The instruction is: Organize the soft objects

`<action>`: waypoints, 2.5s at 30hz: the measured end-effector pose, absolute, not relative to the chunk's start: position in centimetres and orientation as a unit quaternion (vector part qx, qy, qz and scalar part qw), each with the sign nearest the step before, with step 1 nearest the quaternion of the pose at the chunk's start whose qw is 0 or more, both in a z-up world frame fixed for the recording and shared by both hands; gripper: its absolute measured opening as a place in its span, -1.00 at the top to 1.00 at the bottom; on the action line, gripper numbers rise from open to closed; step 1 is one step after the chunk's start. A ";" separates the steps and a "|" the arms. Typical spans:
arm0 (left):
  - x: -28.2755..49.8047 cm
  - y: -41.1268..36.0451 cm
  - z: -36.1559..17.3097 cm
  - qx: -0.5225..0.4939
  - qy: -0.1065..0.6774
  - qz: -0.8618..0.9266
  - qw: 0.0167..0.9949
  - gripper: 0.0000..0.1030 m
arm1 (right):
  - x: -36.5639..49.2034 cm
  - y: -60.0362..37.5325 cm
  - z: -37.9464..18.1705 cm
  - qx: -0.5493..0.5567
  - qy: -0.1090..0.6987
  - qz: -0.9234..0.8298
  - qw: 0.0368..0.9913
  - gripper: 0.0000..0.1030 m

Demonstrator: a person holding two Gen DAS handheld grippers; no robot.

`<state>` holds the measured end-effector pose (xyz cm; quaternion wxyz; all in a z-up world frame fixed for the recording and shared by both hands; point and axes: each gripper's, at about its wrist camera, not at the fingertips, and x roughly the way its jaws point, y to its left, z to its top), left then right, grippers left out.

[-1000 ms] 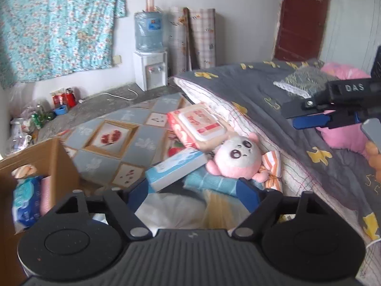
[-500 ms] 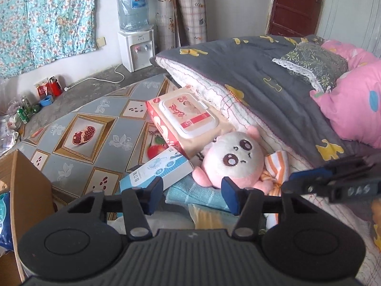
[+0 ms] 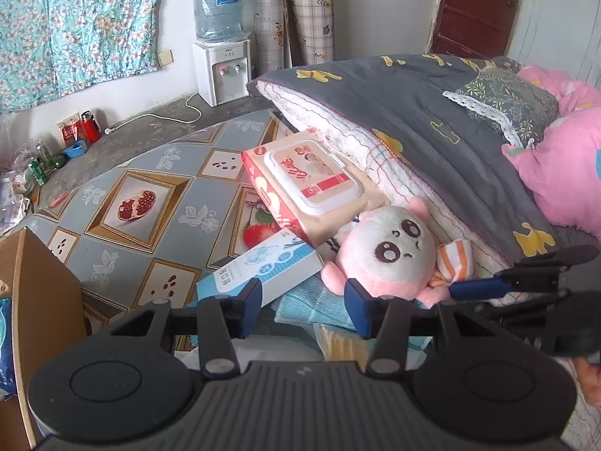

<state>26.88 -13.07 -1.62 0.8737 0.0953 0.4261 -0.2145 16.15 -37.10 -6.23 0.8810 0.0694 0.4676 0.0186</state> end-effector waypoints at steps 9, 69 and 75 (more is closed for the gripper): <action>26.3 -11.7 -1.3 0.086 0.424 -0.212 0.876 0.03 | 16.0 -36.5 -5.9 0.024 0.459 0.004 0.888 0.78; 18.7 -4.4 6.2 0.021 0.335 -0.211 0.918 -0.32 | 15.3 -21.9 15.7 0.017 0.273 0.272 0.923 0.77; 16.9 4.5 7.6 -0.038 0.319 -0.106 0.941 -0.29 | 19.3 -11.8 17.6 -0.011 0.281 0.368 0.886 0.77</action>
